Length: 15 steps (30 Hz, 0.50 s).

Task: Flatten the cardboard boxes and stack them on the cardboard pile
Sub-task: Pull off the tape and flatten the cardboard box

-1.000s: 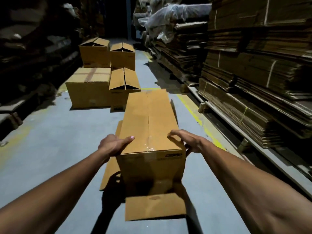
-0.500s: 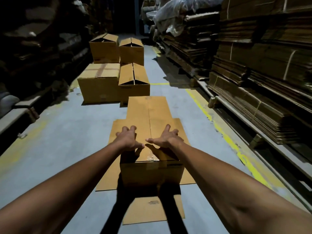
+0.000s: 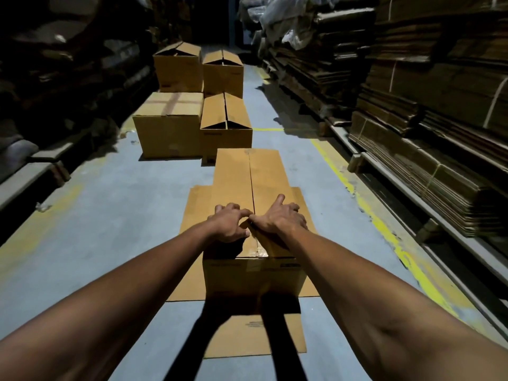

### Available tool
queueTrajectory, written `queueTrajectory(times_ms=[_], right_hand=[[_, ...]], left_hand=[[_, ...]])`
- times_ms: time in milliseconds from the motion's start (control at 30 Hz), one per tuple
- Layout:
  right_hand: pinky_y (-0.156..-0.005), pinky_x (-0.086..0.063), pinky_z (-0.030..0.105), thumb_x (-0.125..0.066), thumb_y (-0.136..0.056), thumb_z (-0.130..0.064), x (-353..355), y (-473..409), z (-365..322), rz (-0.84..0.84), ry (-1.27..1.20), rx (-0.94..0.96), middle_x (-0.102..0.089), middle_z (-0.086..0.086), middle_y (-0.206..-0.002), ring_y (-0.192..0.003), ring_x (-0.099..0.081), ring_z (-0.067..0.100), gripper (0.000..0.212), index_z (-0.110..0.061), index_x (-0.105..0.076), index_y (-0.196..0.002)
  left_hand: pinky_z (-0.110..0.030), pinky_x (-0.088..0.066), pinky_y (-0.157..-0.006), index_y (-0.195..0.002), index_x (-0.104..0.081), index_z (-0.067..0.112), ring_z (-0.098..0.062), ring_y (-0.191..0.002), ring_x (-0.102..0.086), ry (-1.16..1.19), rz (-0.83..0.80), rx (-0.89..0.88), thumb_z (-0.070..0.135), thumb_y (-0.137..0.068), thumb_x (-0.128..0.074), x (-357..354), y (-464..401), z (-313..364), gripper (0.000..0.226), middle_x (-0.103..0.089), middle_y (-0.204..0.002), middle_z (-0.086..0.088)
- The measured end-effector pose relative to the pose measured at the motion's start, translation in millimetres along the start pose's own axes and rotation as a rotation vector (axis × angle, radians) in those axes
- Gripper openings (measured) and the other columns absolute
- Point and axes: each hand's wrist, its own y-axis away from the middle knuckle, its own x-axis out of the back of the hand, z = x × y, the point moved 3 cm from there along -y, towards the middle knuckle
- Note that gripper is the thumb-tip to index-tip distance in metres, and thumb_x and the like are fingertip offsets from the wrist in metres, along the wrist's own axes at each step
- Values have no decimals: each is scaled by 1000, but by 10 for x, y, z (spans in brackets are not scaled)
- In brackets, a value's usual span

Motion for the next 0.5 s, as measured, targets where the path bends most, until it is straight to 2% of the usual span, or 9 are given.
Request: queueTrajectory(times_ms=[133,267,400,500], right_hand=[[-99,-49,64,-61,-60,-93,17,-85,19,-15,-7,26,-28,26,-160,-130,-48,55,123,-30,-12,-153],[-96,-54,59,-59,-55,-98,57,-86,36,-18,-8,55,-37,24,-154,-124,-54,50,129,-29,-13,-154],[-95,-55,55,-63,-65,-85,58,-78,60,5,9,85,-39,25,-153,-122,-56,48,117,-28,-13,-154],[-96,-55,54,-64,-69,-81,63,-77,58,9,22,96,-37,25,-154,-123,-56,48,113,-27,-13,-154]], left_hand=[[-61,-23,-121,-160,-32,41,-40,-153,-10,58,-48,2,41,-102,-61,28,39,5,65,-16,-171,-5],[-61,-14,-123,-155,-42,39,-38,-156,-6,192,-78,22,42,-101,-61,57,44,3,58,-13,-172,-1],[-64,-6,-124,-133,-66,38,-37,-158,0,216,-111,-7,56,-94,-65,-9,16,-2,43,-10,-174,1],[-67,-5,-123,-102,-74,46,-37,-158,0,240,-102,-17,58,-91,-68,-33,35,10,18,-13,-173,3]])
